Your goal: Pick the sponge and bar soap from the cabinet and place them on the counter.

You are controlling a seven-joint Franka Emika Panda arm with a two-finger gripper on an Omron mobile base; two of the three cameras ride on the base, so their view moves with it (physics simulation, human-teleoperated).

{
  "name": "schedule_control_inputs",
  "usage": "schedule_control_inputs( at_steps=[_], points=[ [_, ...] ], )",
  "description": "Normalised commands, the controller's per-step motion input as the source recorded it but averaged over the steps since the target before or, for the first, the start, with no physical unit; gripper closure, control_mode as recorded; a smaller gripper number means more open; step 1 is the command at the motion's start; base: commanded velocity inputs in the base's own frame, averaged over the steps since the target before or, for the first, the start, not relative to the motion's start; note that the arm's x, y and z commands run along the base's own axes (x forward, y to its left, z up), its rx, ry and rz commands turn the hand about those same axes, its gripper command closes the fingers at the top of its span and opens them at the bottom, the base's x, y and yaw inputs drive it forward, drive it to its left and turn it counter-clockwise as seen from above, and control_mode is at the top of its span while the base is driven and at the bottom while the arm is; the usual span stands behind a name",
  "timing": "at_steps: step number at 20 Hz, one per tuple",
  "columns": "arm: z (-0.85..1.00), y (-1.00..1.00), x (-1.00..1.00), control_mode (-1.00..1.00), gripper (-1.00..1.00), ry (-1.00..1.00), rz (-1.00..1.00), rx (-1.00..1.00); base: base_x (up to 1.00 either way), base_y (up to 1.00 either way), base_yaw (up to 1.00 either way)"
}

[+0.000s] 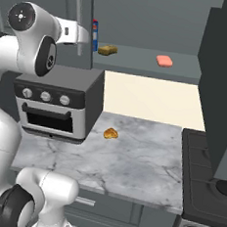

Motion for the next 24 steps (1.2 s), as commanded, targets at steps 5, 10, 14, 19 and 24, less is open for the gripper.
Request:
schedule_control_inputs(
  at_steps=[5,10,14,19,24],
  points=[
    [0.01,0.00,0.38,-1.00,-1.00,0.00,0.01,0.00,0.00,0.00,0.00],
    [0.03,0.00,0.38,-1.00,-1.00,0.00,0.00,0.00,0.00,0.00,0.00],
    [0.00,0.00,0.35,-1.00,-1.00,0.00,0.00,0.01,0.00,0.00,0.00],
    [0.00,0.00,0.29,-1.00,-1.00,0.00,0.00,0.00,0.00,0.00,0.00],
    [0.00,0.00,0.26,-1.00,-1.00,0.00,0.00,0.00,0.00,0.00,0.00]
  ],
)
